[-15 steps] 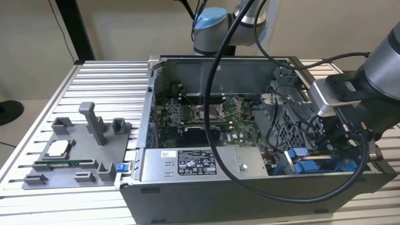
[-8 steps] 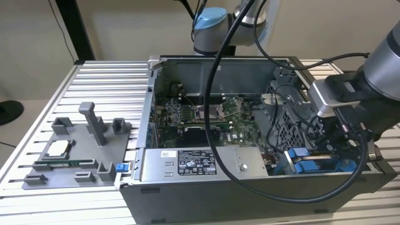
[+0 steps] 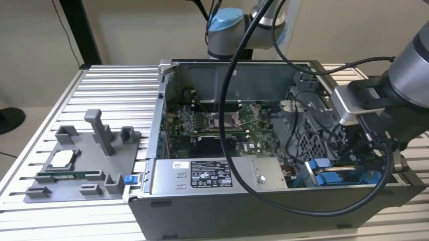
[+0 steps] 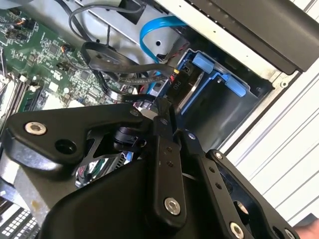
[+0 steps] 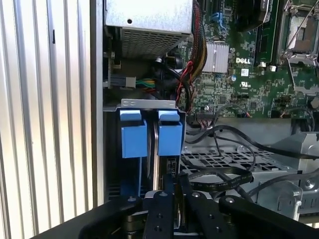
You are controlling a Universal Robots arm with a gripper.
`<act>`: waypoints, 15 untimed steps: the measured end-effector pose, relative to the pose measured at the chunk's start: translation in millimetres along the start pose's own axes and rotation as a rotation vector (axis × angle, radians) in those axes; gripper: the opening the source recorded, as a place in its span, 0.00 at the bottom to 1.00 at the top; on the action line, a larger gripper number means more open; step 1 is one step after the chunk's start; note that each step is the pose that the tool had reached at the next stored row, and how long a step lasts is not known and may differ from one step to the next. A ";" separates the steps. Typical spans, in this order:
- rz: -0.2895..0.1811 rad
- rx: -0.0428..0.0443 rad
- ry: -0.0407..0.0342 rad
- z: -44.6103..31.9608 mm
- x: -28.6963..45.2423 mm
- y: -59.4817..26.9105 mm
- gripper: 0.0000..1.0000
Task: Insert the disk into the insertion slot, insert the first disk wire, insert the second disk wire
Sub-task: 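Insert the second disk wire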
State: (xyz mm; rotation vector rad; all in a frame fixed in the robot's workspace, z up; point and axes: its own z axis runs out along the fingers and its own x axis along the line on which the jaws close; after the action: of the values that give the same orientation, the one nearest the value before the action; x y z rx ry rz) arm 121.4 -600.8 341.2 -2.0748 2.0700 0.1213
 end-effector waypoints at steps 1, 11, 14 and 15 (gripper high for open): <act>0.000 0.0001 0.0002 0.0 0.0 0.0 0.00; 0.000 0.0010 0.0000 1.9 0.3 -0.9 0.00; 0.000 0.0016 0.0003 2.7 0.4 -0.8 0.00; -0.001 0.0017 0.0003 3.0 0.5 -0.8 0.00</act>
State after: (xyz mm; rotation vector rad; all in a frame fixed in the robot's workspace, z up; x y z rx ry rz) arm 122.5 -600.7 338.3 -2.0746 2.0690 0.1191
